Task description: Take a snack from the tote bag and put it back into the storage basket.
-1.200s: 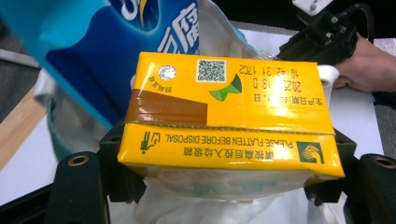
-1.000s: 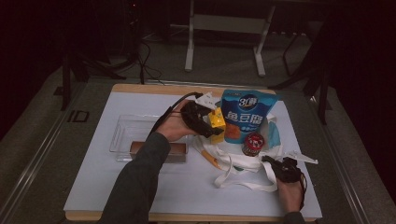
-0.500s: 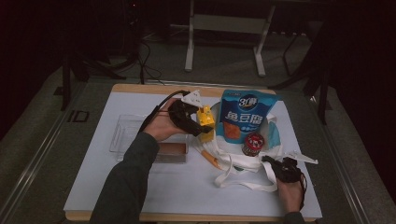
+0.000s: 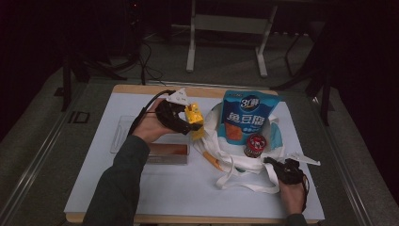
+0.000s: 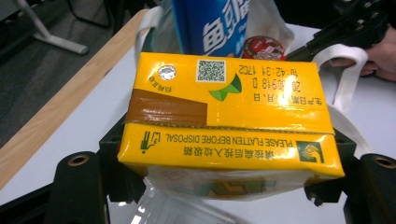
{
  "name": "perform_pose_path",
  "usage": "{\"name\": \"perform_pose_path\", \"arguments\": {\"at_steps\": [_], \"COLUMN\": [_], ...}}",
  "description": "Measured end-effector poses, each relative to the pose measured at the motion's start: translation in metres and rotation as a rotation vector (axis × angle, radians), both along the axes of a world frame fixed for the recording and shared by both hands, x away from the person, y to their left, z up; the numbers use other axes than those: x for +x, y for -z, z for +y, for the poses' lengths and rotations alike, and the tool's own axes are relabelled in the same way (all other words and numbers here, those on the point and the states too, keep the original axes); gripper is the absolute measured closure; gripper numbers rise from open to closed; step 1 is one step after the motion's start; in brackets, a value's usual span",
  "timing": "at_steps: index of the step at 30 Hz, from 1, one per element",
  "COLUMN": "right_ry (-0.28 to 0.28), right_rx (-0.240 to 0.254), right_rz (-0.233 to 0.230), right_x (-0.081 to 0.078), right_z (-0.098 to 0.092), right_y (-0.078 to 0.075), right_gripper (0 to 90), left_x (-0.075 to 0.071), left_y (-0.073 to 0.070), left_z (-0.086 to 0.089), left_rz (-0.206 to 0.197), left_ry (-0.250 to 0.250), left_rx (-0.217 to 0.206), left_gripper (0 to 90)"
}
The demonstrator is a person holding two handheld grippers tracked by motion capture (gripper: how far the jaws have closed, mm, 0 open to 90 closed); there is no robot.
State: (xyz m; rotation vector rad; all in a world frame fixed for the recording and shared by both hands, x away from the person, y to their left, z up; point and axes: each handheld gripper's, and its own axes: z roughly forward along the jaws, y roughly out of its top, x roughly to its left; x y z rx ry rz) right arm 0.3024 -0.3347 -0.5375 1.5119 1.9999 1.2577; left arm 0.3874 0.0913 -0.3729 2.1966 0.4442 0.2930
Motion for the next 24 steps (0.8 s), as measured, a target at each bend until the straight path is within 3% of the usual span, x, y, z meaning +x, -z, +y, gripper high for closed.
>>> {"name": "perform_pose_path", "arguments": {"at_steps": [16,24], "right_ry": [0.001,0.001], "right_rx": [0.002,0.003], "right_rz": [0.002,0.002], "right_x": [0.0,0.0], "right_z": [0.0,0.0], "right_y": [0.0,0.0], "right_gripper": [80.0,80.0], "left_x": [0.0,0.0], "left_y": [0.008,0.015], "left_z": [0.027,0.048], "left_rz": [0.011,0.016], "left_ry": [-0.089,-0.169], "left_rx": [0.013,0.021], "left_gripper": [28.7,28.7]}}
